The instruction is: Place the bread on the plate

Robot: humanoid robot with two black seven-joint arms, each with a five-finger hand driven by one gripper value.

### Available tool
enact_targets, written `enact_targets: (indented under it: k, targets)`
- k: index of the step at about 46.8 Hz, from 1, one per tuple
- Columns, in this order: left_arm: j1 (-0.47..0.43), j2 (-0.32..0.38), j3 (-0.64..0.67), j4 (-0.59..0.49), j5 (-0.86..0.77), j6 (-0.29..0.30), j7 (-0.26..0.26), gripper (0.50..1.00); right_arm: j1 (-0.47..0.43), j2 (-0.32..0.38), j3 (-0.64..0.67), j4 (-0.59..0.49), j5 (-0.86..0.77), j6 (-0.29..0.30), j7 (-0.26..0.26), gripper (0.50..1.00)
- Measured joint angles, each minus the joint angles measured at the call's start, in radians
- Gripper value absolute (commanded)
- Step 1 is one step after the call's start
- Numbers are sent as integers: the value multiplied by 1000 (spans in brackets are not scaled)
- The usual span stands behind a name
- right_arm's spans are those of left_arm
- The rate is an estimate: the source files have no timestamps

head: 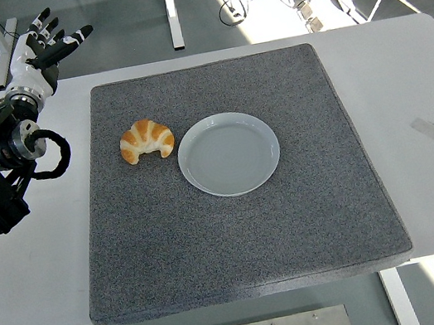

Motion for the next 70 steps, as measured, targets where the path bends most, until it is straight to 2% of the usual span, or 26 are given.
enact_targets:
  k: [70]
  targets:
    - [8, -5, 0, 0, 2, 0, -16, 975, 0, 0, 0, 0, 0, 0, 0, 1000]
